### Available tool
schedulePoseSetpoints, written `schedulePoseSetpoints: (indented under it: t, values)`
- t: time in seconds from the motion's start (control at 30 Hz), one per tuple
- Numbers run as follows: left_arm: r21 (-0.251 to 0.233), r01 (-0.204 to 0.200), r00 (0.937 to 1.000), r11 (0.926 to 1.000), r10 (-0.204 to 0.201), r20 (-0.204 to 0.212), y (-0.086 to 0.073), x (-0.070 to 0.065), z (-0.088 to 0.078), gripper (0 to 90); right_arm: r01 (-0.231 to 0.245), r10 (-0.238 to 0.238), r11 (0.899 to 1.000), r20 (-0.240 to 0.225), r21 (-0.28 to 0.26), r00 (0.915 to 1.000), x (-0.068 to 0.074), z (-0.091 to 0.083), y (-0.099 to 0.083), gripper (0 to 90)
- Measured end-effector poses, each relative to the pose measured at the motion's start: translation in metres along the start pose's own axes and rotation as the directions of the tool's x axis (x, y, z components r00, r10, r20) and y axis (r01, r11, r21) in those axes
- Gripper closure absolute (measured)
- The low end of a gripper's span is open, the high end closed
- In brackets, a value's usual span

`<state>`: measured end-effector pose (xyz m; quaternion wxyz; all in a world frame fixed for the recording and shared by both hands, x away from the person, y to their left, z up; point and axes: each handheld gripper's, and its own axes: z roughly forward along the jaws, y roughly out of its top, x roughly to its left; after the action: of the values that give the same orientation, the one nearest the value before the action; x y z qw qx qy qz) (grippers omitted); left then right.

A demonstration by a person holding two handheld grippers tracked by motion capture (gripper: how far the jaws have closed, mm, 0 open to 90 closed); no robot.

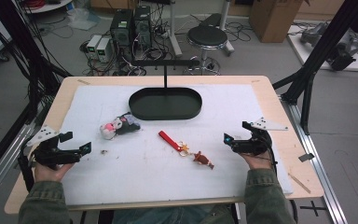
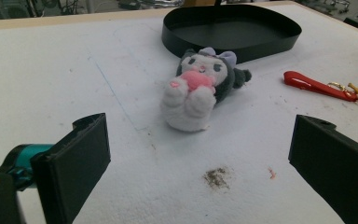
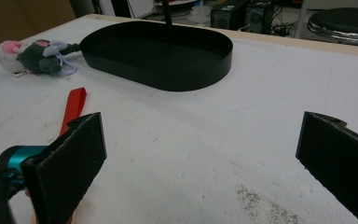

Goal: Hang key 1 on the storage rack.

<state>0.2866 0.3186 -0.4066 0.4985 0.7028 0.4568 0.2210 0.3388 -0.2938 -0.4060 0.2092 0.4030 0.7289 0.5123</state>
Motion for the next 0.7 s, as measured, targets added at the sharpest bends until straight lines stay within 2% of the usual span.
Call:
schedulePoseSetpoints:
  t: [0.37,0.7]
  values:
    - [0.000,0.001,1.0000,1.0000,-0.001,0.009,0.0001,0.0004,-0.0005,5.7,0.013,-0.014,1.000,0.028,0.012,0.9995,0.0005,0.0014,-0.0019,0.7]
    - [0.001,0.001,1.0000,1.0000,-0.001,0.009,0.0001,0.0005,-0.0009,5.7,0.003,-0.003,1.000,0.019,0.021,0.9998,0.0012,0.0020,-0.0029,0.6]
